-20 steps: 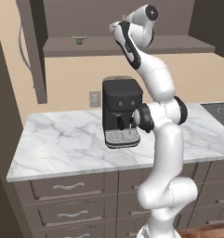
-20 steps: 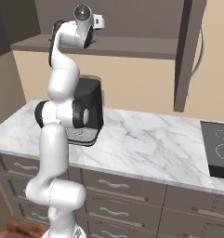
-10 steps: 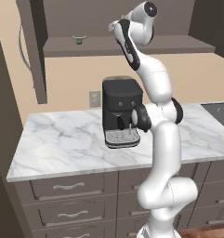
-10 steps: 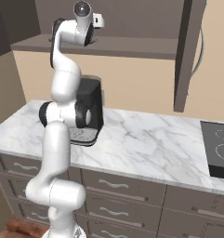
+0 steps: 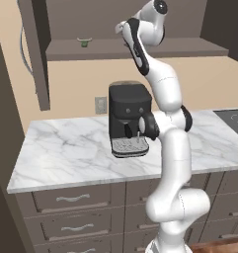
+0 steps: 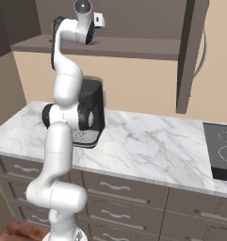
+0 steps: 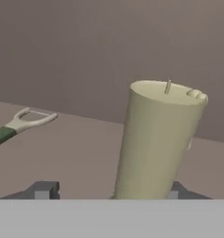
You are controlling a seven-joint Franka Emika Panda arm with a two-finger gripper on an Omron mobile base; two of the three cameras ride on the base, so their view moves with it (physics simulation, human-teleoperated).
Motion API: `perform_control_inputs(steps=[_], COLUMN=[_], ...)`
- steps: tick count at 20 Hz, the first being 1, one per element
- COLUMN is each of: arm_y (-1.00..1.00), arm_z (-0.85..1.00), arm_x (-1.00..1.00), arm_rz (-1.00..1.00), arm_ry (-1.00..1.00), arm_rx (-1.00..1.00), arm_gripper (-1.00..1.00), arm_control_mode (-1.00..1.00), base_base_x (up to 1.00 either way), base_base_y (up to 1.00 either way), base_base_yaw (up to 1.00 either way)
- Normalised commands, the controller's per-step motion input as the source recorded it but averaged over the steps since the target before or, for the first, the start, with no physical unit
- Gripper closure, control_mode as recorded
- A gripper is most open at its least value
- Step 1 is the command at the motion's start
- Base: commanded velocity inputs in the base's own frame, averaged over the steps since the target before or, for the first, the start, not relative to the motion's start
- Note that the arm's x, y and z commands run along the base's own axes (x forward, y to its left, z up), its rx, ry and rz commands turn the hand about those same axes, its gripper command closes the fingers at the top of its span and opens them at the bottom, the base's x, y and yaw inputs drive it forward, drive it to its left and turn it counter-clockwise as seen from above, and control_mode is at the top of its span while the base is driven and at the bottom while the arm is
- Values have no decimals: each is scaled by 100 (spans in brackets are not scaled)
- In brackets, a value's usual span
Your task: Pick the candle and candle from the dining table and place them in the open cabinet. Close the cabinet after placing the objects.
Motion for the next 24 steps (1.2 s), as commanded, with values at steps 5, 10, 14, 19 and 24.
perform_control_inputs(steps=[5, 10, 14, 19, 24], arm_y=[0, 0, 0, 0, 0], arm_z=[-8, -4, -2, -23, -44], arm_x=[-3, -10, -21, -37, -47], arm_rz=[-8, -13, -13, -16, -14], arm_ry=[-2, -5, 0, -4, -6], arm_rx=[0, 0, 0, 0, 0], arm_gripper=[-100, -100, -100, -100, -100], arm_control_mode=[-100, -100, -100, -100, -100], base_base_x=[0, 0, 0, 0, 0], base_base_y=[0, 0, 0, 0, 0], base_base_yaw=[0, 0, 0, 0, 0])
